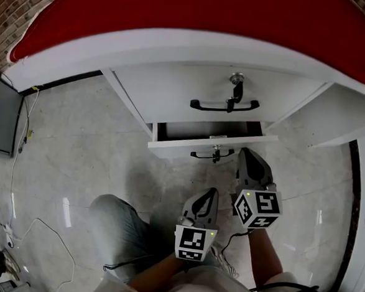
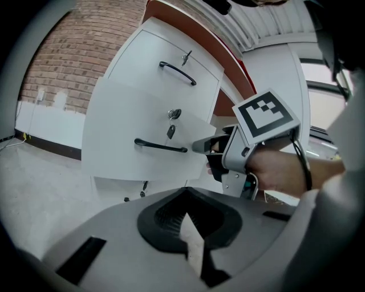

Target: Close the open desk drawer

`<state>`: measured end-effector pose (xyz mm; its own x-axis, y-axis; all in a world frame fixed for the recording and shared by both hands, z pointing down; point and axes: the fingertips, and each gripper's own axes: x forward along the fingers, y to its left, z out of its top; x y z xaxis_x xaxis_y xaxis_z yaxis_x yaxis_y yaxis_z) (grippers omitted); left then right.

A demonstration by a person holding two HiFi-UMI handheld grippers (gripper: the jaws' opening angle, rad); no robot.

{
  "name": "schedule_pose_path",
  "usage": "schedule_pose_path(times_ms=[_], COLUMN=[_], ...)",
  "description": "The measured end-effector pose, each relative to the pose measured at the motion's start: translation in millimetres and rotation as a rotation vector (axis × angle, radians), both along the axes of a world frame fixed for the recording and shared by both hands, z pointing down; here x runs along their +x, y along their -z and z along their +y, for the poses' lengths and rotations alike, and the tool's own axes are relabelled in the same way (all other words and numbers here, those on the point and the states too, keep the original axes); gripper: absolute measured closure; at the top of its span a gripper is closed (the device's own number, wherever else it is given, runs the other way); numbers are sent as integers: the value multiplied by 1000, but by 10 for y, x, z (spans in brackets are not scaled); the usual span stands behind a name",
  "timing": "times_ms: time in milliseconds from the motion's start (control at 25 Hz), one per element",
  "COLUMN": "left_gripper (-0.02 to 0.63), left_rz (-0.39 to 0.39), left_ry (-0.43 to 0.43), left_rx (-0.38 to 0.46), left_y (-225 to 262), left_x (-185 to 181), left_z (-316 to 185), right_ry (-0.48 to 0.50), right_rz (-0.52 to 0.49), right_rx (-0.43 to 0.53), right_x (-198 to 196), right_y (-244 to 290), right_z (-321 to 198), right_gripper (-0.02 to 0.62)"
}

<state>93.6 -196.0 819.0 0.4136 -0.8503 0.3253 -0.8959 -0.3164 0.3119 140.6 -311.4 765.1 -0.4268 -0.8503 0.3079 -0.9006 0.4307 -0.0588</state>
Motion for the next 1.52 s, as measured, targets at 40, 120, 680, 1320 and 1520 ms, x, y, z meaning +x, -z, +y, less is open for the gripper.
schedule_pose_path(times_ms=[40,120,680,1320,1520], left_gripper=[598,598,598,598,598], left_rz=[1,3,5,-1,1], left_ry=[-2,-7,2,-1,-3], left_rx=[2,2,2,0,4], left_y=[3,0,-24,-24,-12], left_x=[6,13,-54,-25,-21], left_z=[-1,-2,-16,9,-2], right_ry=[-3,-5,-9,-9,2], right_rz=[5,15,17,-1,12], right_rx=[4,7,5,-1,4], right_x=[-1,-10,-50,-75,-88], right_y=[0,-3,5,4,2], right_z=[-4,-35,-154,-266,-297], right_gripper=[597,597,597,597,597])
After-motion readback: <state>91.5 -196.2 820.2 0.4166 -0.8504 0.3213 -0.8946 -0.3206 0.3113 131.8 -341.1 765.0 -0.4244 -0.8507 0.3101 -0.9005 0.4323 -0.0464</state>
